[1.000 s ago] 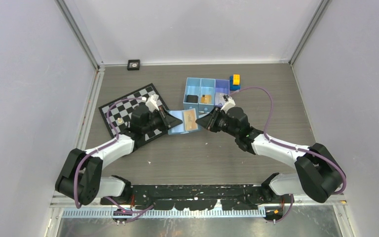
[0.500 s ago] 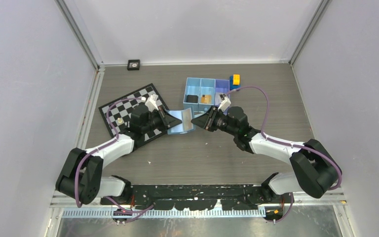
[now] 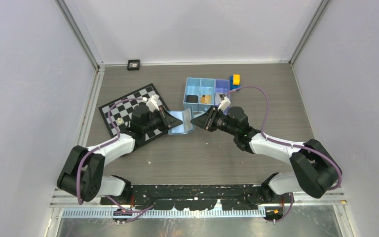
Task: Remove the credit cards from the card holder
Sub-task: Remove the credit card from the card holder.
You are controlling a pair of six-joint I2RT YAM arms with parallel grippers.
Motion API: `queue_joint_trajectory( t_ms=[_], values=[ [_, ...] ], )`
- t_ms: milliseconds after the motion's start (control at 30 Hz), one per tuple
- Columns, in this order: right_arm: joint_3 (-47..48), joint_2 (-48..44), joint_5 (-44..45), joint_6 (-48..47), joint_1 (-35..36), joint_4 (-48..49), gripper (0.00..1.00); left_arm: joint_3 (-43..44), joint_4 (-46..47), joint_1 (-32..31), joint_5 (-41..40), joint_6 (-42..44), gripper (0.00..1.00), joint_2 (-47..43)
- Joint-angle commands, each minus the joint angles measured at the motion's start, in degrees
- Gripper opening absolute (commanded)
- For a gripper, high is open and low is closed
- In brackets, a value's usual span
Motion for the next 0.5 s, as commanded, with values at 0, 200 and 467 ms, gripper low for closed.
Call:
queue_joint_trajectory(
  t_ms=[0,200,467],
  values=[
    [0.5,-0.1,0.1,-0.1,0.1,2.0,0.24,1.0,4.0,0.1,2.2,-0.7,0.00,0.2],
    [4.0,2.0,3.8,-1.9,0.0,-7.6,0.25,0.9,4.0,0.1,2.1,-0.4,0.00,-0.6],
    [5.9,4.8,2.7,-2.0,0.1,-9.4,0.21,1.0,4.6,0.0,2.8,-0.5,0.00,-0.3]
  ],
)
